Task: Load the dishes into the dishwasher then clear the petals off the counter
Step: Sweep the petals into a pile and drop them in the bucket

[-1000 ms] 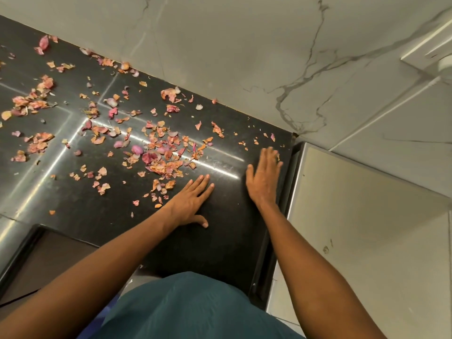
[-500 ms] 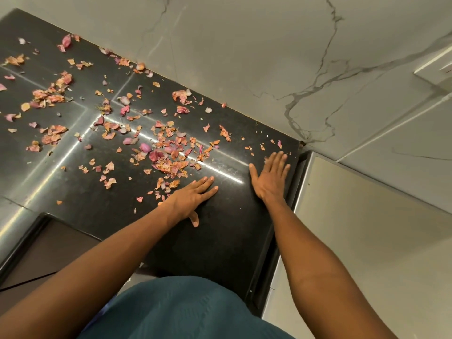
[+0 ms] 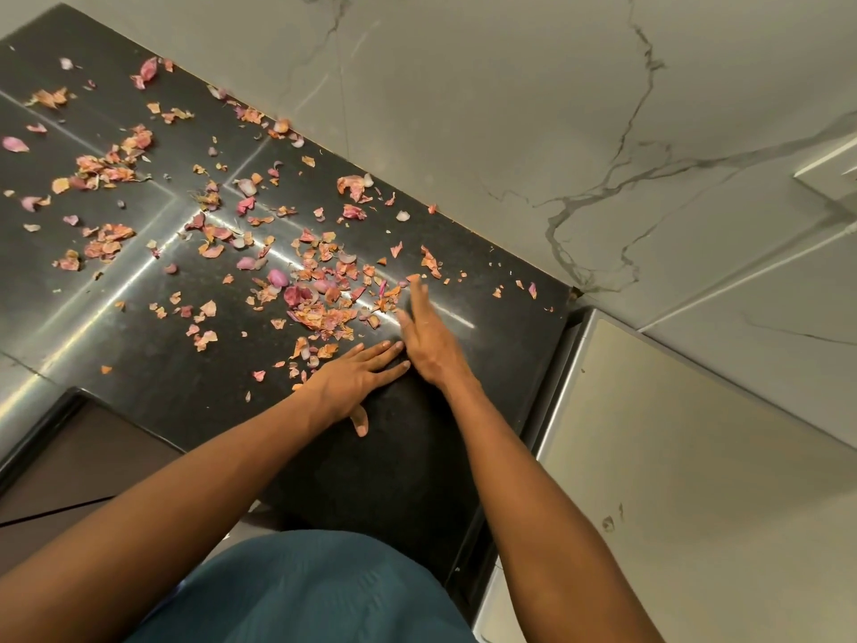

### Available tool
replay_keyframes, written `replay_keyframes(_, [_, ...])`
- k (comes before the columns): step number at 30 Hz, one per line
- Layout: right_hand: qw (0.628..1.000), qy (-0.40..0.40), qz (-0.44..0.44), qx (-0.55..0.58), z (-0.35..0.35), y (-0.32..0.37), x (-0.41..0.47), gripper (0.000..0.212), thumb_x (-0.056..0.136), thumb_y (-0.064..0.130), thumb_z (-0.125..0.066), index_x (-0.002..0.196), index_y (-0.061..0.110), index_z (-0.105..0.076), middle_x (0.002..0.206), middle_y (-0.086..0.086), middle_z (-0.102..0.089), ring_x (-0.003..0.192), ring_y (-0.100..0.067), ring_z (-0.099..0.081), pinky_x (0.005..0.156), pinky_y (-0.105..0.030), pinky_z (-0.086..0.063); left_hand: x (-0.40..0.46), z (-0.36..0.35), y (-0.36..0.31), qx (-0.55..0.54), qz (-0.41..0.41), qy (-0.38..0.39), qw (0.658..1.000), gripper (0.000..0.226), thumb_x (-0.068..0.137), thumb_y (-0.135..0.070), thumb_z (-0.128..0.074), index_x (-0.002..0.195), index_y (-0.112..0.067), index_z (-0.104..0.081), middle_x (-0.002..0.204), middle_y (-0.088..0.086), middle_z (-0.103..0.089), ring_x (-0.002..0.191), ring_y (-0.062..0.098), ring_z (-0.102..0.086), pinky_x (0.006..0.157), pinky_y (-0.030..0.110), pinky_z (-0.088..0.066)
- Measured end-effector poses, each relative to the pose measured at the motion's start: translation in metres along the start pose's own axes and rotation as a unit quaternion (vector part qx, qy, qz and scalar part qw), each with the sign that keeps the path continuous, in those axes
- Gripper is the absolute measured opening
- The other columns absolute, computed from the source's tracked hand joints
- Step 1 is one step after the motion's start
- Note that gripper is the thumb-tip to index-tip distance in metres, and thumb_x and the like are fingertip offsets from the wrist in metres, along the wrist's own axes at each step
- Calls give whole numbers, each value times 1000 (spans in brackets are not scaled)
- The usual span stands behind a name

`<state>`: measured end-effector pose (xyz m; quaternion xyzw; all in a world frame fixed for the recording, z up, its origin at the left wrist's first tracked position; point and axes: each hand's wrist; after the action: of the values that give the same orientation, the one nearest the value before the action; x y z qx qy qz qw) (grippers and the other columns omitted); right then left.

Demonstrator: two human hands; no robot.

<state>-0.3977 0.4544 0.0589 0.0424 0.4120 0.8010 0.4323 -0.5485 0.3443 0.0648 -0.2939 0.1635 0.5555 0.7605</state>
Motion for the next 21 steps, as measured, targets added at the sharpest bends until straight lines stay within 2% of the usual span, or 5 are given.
replay_keyframes(4, [976,-201,-74,-40,37,-35,1,68,109,46,-29,165,22,2,172,-3,4,158,-22,3,127,-46,-4,-1,7,-4,-4,1,15,1000,125,77,-46,-82,161,-24,7,166,7,23,153,24,20,122,41,9])
replay_keyframes(6, [951,-236,-168,-106,63,-68,5,76,107,50,-30,164,10,2,171,-13,7,158,-28,7,129,-49,1,-2,9,-4,-9,1,16,1000,125,77,-44,-83,161,-24,7,166,6,23,153,24,21,123,43,7])
replay_keyframes(11, [938,-149,-290,-113,97,-112,8,93,103,66,-28,162,5,11,169,-22,17,157,-33,16,126,-46,7,-1,8,-2,-22,2,22,1000,127,75,-42,-85,161,-25,7,167,5,21,153,23,21,124,45,5])
replay_keyframes(15, [944,-111,-267,-159,82,-102,21,106,95,80,-19,161,4,13,168,-20,21,156,-33,22,127,-50,12,2,8,0,-25,1,28,999,128,73,-44,-86,161,-26,7,167,4,20,153,22,20,124,46,4])
replay_keyframes(21, [969,-79,-148,-183,48,-60,47,98,98,77,-18,162,10,14,168,-15,22,155,-30,23,127,-52,11,2,9,0,-28,5,38,999,129,73,-43,-86,161,-26,7,167,4,21,153,22,20,125,47,3])
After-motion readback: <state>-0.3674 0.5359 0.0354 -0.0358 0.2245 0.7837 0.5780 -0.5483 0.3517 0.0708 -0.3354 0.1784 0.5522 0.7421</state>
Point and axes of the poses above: each hand's wrist, its own x-axis towards the middle knuckle, its own z-axis out of the back of the hand, y = z × x
